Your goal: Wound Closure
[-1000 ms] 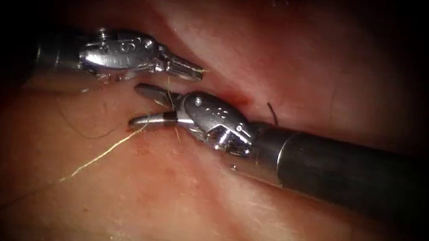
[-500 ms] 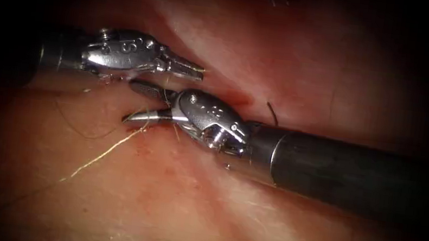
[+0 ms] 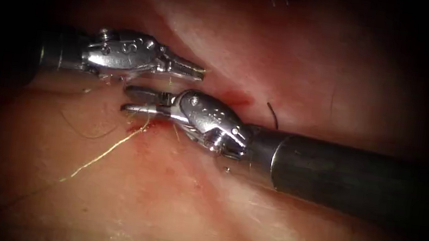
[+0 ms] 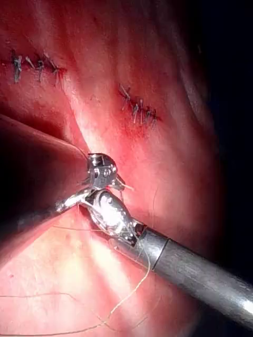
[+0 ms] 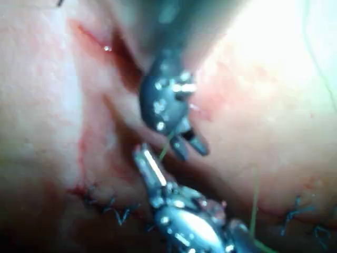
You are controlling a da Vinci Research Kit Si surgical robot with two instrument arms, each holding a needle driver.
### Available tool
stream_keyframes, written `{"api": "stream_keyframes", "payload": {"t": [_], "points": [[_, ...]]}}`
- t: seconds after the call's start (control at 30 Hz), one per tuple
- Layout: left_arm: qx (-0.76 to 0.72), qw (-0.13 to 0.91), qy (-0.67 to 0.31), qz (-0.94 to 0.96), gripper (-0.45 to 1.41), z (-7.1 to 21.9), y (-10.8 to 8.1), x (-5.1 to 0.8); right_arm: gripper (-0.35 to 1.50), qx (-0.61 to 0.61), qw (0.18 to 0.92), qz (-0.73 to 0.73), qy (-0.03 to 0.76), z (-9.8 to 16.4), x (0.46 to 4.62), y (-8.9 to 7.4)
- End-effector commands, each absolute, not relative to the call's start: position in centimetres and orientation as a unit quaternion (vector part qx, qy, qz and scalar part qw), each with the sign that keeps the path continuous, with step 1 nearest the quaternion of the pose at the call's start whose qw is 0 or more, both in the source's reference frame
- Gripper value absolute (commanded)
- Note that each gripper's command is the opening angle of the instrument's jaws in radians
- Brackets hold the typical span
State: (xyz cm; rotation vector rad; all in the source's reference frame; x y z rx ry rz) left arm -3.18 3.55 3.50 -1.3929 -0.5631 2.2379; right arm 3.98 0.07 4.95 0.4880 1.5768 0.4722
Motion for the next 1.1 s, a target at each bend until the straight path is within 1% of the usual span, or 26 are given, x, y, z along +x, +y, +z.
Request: {"api": "stream_keyframes", "payload": {"t": [0.03, 0.37, 0.4, 0.43, 0.47, 0.5, 0.53, 0.77, 1.1], "points": [[-0.505, 0.221, -0.204, 0.809, -0.45, 3.55, 3.58, -3.22, -0.35, 0.219, 0.654, 0.202, 0.696, 4.98, 4.07, 0.08], [-0.505, 0.220, -0.205, 0.809, -0.45, 3.53, 3.59, -3.19, -0.35, 0.226, 0.662, 0.197, 0.687, 4.99, 4.05, 0.13], [-0.506, 0.221, -0.205, 0.808, -0.45, 3.53, 3.59, -3.18, 0.09, 0.223, 0.662, 0.201, 0.687, 4.99, 4.05, 0.14], [-0.506, 0.220, -0.205, 0.808, -0.45, 3.53, 3.60, -3.17, 0.59, 0.218, 0.662, 0.207, 0.687, 4.98, 4.04, 0.15], [-0.506, 0.220, -0.206, 0.808, -0.45, 3.52, 3.60, -3.16, 1.26, 0.209, 0.665, 0.217, 0.684, 4.98, 4.04, 0.16], [-0.507, 0.220, -0.206, 0.807, -0.45, 3.52, 3.61, -3.15, 1.42, 0.206, 0.666, 0.220, 0.682, 4.98, 4.04, 0.16], [-0.508, 0.220, -0.207, 0.807, -0.45, 3.52, 3.61, -3.13, 1.48, 0.203, 0.667, 0.222, 0.681, 4.98, 4.04, 0.16], [-0.511, 0.222, -0.206, 0.805, -0.45, 3.49, 3.66, -3.03, 1.48, 0.210, 0.665, 0.213, 0.684, 4.93, 3.91, 0.05], [-0.513, 0.227, -0.197, 0.804, -0.45, 3.39, 3.72, -2.79, 1.48, 0.213, 0.667, 0.214, 0.681, 4.95, 3.38, 0.04]]}}
